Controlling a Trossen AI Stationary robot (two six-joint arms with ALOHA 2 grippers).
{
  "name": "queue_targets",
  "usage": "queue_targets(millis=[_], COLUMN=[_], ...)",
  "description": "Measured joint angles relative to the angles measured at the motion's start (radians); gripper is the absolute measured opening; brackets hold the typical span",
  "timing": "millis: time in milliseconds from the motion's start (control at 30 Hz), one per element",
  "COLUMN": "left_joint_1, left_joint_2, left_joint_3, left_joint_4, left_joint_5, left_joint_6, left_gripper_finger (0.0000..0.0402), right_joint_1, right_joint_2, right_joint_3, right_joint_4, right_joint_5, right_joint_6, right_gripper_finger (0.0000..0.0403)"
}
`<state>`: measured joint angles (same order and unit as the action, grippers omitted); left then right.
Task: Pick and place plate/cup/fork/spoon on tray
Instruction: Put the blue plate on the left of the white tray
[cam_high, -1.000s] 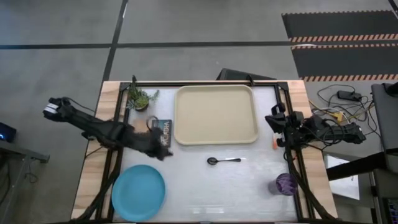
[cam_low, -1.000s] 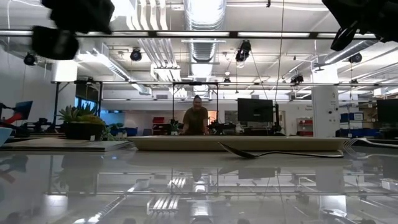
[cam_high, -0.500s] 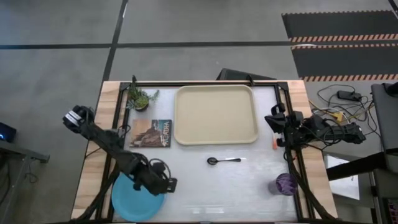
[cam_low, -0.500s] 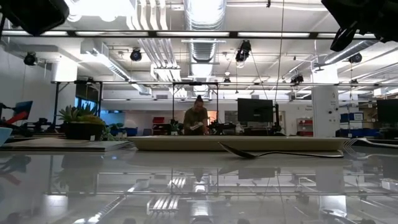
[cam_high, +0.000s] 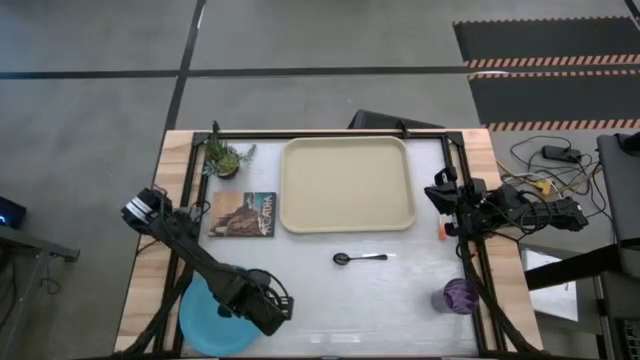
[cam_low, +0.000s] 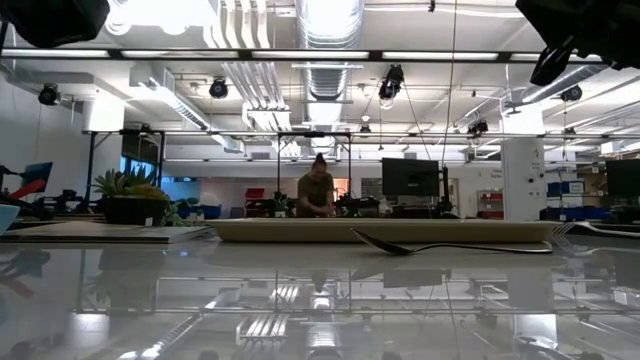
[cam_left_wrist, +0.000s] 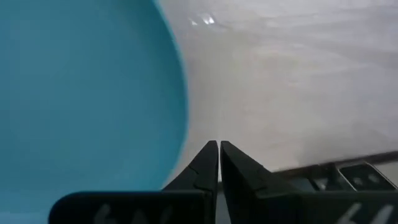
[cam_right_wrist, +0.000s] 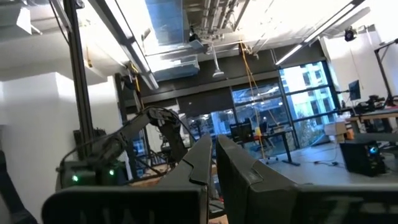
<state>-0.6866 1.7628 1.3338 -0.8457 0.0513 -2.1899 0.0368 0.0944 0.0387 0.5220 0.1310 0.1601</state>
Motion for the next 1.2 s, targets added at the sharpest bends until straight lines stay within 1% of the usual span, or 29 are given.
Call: queue_targets(millis=[167,333,500,600,767,900,1000,1200], left_joint_1=[-0.015,-0.017,-0.017,-0.018,-0.018,-0.022,-0.021,-0.021], left_joint_2=[0.017,0.017,0.015,0.016,0.017,0.017,0.017,0.018], left_joint_3=[-0.016,-0.017,-0.018,-0.019,-0.041,-0.069,-0.095,-0.120], left_joint_4=[0.015,0.017,0.023,0.023,0.021,0.028,0.052,0.071], left_joint_5=[0.001,-0.002,-0.005,-0.006,-0.010,-0.044,-0.058,-0.087], left_joint_6=[-0.018,-0.002,0.057,0.078,0.079,0.078,0.078,0.080], left_gripper_finger=[0.0000,0.0000,0.0007,0.0031,0.0093,0.0138,0.0153,0.0157], right_joint_1=[0.000,0.000,0.000,0.000,0.000,0.000,0.000,0.000], right_joint_2=[0.000,0.000,0.000,0.000,0.000,0.000,0.000,0.000], right_joint_3=[0.000,0.000,0.000,0.000,0.000,0.000,0.000,0.000], right_joint_4=[-0.007,-0.063,-0.068,-0.068,-0.068,-0.068,-0.068,-0.069], right_joint_5=[0.000,-0.001,-0.004,-0.004,-0.004,-0.004,-0.004,-0.003], right_joint_6=[0.014,0.026,0.026,0.022,0.011,0.011,0.002,-0.002], right_gripper_finger=[0.0013,0.0013,0.0013,0.0013,0.0013,0.0013,0.0013,0.0013])
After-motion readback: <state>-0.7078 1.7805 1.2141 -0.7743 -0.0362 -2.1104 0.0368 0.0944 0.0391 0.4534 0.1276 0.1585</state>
